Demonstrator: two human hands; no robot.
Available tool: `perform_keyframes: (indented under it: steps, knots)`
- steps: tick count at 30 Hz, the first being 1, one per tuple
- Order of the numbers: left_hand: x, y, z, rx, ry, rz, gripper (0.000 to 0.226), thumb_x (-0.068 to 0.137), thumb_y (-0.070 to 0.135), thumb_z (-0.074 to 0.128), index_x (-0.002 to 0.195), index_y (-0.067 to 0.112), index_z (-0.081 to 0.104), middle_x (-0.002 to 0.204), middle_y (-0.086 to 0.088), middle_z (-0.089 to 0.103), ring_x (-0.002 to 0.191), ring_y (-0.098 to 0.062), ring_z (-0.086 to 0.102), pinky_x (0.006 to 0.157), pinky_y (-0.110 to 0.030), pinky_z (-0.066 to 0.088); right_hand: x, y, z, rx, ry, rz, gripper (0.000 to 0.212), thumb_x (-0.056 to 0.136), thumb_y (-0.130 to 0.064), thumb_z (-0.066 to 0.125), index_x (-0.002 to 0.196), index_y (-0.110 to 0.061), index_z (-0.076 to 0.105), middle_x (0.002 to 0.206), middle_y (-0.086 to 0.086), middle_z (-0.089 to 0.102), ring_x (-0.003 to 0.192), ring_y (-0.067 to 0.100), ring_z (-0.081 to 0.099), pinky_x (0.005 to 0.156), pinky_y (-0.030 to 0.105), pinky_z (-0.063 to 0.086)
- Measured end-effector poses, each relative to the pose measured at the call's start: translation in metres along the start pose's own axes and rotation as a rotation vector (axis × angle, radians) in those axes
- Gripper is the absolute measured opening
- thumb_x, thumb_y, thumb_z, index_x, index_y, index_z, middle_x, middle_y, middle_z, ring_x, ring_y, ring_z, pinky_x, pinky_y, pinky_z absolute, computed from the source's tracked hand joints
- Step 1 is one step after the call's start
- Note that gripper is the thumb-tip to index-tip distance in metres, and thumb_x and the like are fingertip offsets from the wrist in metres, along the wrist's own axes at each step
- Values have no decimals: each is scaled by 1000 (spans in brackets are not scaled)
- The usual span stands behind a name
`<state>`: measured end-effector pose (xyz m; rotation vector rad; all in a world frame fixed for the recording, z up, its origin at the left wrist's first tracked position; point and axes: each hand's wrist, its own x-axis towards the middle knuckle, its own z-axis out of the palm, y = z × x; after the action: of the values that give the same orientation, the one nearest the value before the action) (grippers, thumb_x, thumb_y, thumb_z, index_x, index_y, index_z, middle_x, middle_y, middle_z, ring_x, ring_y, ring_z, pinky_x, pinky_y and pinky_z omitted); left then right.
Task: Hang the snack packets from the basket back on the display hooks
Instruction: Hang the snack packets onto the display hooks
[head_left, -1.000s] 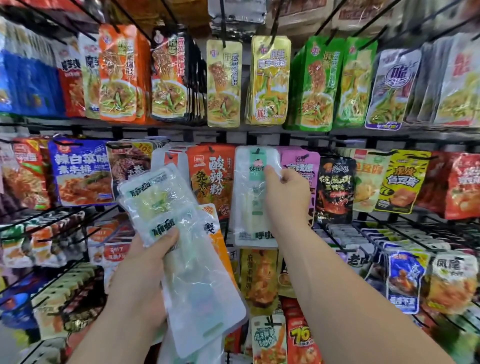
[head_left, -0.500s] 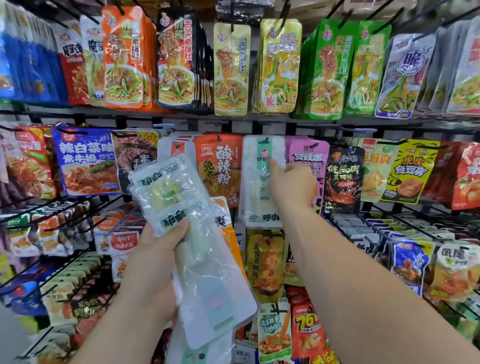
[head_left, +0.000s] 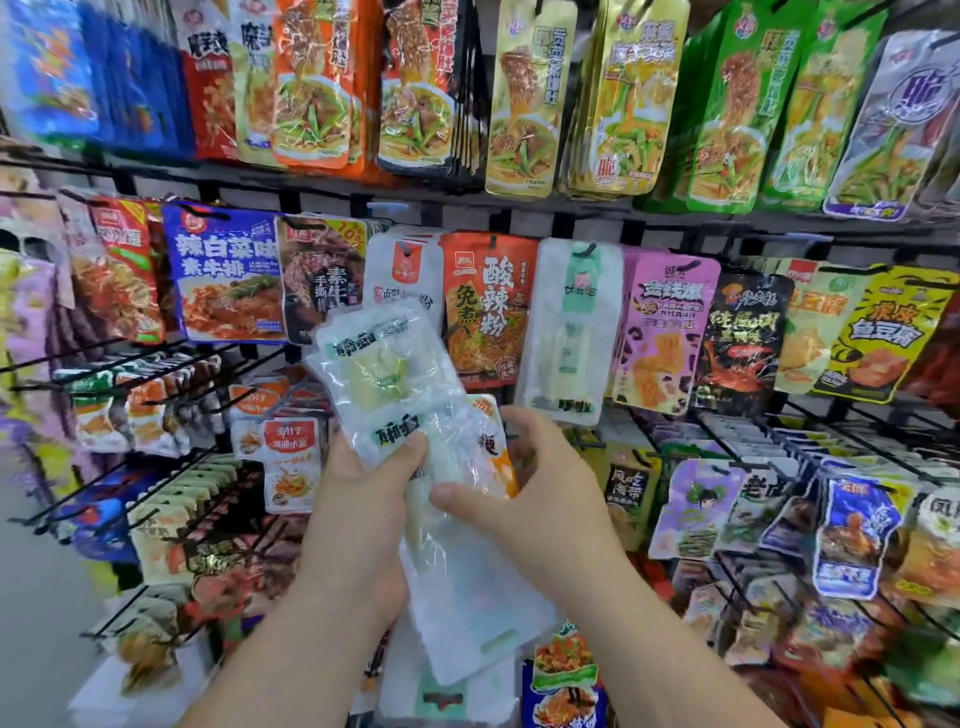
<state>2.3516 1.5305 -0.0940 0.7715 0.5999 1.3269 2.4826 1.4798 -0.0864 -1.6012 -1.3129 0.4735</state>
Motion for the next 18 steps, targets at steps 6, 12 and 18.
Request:
perform_keyframes:
  steps: [6, 12, 18]
  knots:
    - [-4, -1, -4, -41, -15, -11, 39, 98, -1, 63, 124, 28, 66, 111, -12, 79, 98, -42, 76, 83, -68, 59, 1, 11, 13, 152, 46, 66, 78, 62, -36, 99, 130, -41, 61, 103, -13, 70, 88, 4, 69, 73, 28, 61]
    - [-5, -2, -6, -30, -24, 1, 45, 95, -3, 65, 130, 25, 63, 112, -12, 79, 95, -38, 77, 72, -58, 63, -1, 21, 20, 349, 74, 35, 50, 79, -24, 90, 117, -46, 65, 95, -13, 75, 85, 5, 73, 71, 28, 62]
    - [-2, -3, -13, 37, -12, 51, 46, 95, -8, 63, 129, 25, 63, 112, -11, 79, 97, -35, 77, 76, -53, 64, -2, 22, 19, 574, 52, 11, 39, 95, -7, 72, 129, -25, 63, 106, 0, 80, 97, 22, 77, 84, 48, 62]
